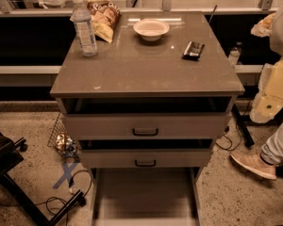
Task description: Place rxbar chocolate into bottom drawer
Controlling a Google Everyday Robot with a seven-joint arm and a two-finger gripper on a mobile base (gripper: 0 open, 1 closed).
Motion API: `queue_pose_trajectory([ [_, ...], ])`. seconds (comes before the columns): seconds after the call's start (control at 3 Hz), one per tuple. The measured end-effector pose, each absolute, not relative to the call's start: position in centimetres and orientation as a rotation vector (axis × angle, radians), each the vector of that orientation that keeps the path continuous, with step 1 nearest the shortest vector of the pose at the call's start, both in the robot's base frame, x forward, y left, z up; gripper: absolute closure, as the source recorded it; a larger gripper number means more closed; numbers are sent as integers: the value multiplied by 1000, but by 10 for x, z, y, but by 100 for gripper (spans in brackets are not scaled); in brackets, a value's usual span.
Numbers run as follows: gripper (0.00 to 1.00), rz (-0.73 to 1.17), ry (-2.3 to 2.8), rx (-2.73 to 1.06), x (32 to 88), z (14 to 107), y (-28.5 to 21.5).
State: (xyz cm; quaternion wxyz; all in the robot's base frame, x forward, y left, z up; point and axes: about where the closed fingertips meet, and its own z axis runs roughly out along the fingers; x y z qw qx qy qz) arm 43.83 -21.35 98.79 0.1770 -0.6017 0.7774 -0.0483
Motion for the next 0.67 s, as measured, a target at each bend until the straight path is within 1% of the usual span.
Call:
queue_pose_trajectory([
  [0.33, 0, -137, 2200, -1703, 438, 988, -213],
  [0.67, 0, -144, 2243, -1694, 450, 997, -219],
])
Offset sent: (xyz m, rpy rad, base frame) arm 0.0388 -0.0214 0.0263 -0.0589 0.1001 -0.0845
